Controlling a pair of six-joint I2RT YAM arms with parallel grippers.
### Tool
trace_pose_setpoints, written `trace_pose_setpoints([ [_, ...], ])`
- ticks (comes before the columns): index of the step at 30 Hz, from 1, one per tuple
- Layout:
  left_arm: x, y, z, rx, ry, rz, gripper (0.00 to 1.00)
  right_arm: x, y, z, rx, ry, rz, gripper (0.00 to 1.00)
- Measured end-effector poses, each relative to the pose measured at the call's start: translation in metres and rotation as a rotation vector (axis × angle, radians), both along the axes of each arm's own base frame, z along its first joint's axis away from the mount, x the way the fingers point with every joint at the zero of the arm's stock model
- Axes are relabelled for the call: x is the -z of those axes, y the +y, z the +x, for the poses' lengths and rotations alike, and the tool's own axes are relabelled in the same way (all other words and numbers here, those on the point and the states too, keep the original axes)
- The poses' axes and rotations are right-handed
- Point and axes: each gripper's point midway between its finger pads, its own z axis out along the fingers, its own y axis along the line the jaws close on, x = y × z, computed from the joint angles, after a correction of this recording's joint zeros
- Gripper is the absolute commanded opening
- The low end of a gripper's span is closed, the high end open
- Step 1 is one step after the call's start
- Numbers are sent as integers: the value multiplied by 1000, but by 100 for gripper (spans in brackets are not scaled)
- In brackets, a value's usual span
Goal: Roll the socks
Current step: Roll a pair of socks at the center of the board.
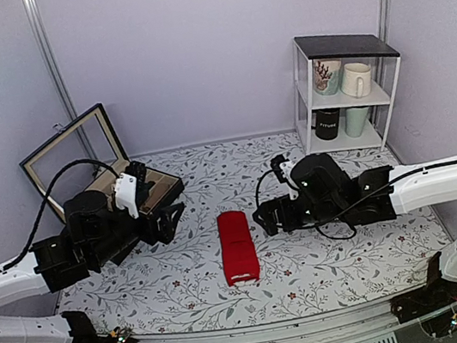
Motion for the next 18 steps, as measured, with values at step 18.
trace_pose_setpoints([
  [18, 14, -20, -15, 139, 17, -35, 100, 25, -2, -56, -362, -97, 17, 86],
])
